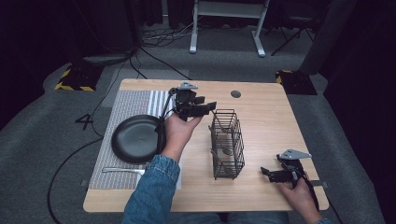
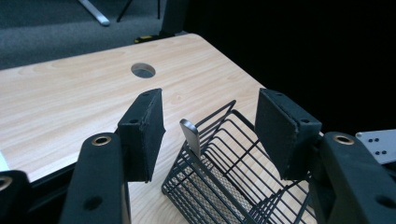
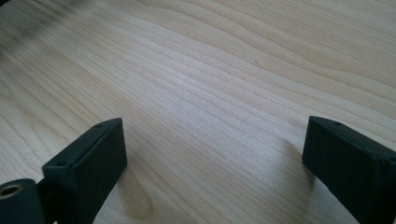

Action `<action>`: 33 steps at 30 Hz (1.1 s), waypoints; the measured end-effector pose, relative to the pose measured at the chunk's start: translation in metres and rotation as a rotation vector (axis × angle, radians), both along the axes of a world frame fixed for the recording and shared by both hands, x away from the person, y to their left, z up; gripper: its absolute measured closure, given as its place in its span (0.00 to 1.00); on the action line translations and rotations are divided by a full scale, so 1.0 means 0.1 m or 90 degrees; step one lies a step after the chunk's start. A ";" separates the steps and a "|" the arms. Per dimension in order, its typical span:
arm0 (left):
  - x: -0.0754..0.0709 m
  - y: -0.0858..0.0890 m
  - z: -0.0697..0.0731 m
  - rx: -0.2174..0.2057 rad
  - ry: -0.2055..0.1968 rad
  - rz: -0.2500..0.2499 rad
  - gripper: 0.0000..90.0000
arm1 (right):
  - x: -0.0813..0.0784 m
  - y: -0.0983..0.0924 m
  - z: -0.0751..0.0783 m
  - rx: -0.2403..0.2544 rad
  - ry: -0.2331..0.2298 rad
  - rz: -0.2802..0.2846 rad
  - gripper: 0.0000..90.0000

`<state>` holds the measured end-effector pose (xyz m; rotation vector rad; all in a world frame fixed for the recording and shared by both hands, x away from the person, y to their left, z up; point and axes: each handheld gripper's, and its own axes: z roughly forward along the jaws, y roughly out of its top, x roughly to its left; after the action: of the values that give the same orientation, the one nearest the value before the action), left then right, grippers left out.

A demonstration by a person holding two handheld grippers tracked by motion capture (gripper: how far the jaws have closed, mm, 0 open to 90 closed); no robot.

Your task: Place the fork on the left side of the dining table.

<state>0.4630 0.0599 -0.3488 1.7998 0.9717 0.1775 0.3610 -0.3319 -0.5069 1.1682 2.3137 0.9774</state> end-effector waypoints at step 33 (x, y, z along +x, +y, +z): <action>0.13 -0.13 -0.26 0.026 0.030 -0.016 0.87 | -0.01 0.00 0.00 0.003 -0.002 0.002 0.09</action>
<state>0.4761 0.0467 -0.3745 1.8605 0.9849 0.1405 0.3599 -0.3320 -0.5067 1.1649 2.3125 0.9844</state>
